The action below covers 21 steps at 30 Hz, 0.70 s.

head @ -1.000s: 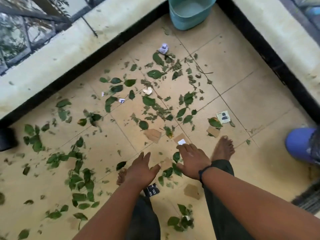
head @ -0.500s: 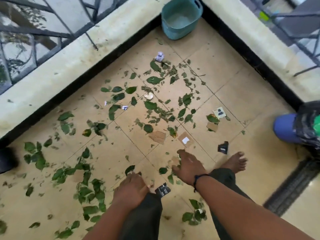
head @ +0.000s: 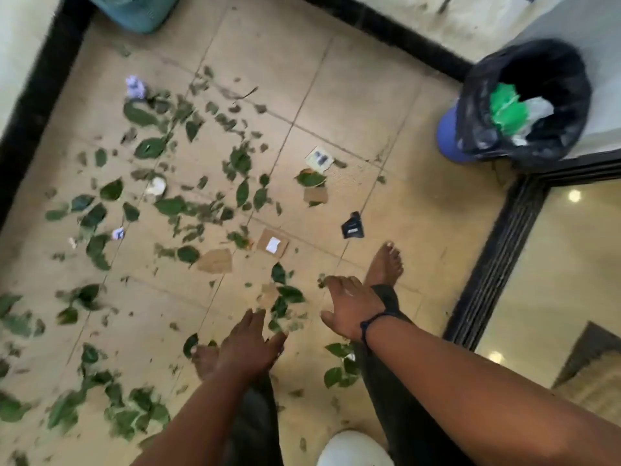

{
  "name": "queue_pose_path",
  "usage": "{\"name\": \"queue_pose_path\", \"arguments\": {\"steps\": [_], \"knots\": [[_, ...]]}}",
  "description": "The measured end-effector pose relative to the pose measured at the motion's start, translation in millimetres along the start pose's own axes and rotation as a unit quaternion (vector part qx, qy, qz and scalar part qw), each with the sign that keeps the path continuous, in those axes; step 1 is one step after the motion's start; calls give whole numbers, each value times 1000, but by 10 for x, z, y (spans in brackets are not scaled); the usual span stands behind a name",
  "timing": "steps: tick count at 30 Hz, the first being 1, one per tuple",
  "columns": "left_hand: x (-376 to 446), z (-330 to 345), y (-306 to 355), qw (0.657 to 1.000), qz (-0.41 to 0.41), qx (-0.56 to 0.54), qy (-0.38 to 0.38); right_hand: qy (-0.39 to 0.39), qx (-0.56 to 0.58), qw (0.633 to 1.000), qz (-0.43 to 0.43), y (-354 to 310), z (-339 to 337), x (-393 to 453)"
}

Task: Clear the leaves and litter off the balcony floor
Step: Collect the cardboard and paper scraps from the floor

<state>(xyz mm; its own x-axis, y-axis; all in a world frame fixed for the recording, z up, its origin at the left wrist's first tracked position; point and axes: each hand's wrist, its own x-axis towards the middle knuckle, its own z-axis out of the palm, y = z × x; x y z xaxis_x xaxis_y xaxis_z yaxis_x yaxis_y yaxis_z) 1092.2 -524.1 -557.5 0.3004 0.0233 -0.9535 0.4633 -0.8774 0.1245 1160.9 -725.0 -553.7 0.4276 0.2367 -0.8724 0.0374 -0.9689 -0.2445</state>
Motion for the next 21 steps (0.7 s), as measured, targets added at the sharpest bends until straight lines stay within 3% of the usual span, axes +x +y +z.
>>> {"name": "queue_pose_path", "arguments": {"steps": [5, 11, 21], "knots": [[98, -188, 728, 999, 9, -30, 22, 16, 45, 998, 27, 632, -469, -57], [263, -376, 1166, 995, 8, -80, 64, 34, 51, 998, 21, 812, -825, 136], [656, -524, 302, 1000, -7, -18, 1, 22, 60, 994, 88, 430, -548, 480]]}}
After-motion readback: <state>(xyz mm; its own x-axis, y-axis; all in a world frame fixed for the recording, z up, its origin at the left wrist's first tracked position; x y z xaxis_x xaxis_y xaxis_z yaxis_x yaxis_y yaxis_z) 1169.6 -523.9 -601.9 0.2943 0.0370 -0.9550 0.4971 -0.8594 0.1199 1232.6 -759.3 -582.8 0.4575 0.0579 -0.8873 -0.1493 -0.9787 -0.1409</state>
